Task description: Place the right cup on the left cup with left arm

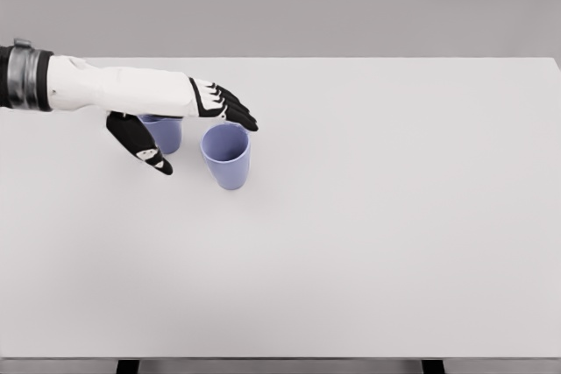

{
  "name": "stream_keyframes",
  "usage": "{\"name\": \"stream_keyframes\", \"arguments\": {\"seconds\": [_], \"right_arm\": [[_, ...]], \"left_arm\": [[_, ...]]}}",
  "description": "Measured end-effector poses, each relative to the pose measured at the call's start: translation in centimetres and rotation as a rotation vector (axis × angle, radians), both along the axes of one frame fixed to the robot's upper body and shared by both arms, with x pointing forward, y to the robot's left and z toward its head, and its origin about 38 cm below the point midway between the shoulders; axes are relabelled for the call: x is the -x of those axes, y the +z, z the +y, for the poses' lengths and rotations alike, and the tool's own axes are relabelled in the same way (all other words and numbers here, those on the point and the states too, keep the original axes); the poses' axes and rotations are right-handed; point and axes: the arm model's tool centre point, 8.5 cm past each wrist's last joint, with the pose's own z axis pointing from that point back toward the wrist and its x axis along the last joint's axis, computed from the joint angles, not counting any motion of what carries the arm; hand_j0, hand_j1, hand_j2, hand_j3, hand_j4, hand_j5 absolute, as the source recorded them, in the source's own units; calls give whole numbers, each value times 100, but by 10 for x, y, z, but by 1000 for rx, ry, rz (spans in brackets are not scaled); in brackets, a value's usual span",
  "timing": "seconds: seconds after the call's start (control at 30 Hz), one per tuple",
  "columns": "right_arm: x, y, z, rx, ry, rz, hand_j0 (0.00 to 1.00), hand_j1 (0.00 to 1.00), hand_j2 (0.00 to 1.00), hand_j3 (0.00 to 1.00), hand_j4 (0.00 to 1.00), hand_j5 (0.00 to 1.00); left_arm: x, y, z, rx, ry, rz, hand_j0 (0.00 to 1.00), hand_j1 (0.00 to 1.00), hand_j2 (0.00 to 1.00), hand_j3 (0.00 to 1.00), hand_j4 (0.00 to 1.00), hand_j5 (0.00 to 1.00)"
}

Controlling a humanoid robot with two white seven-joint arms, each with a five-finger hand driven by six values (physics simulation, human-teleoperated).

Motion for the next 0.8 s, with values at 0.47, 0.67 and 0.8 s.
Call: {"name": "stream_keyframes", "arguments": {"seconds": [0.47, 0.67, 0.8], "right_arm": [[5, 0, 0, 0, -4, 10, 100, 100, 100, 100, 100, 100], [5, 0, 0, 0, -5, 10, 100, 100, 100, 100, 100, 100], [5, 0, 0, 0, -5, 10, 100, 100, 100, 100, 100, 100]], "left_arm": [[-43, -21, -7, -105, 53, -43, 100, 100, 100, 100, 100, 100], [-49, -37, -13, -111, 59, -40, 100, 100, 100, 100, 100, 100], [-48, -45, -24, -93, 41, -22, 100, 100, 100, 100, 100, 100]]}}
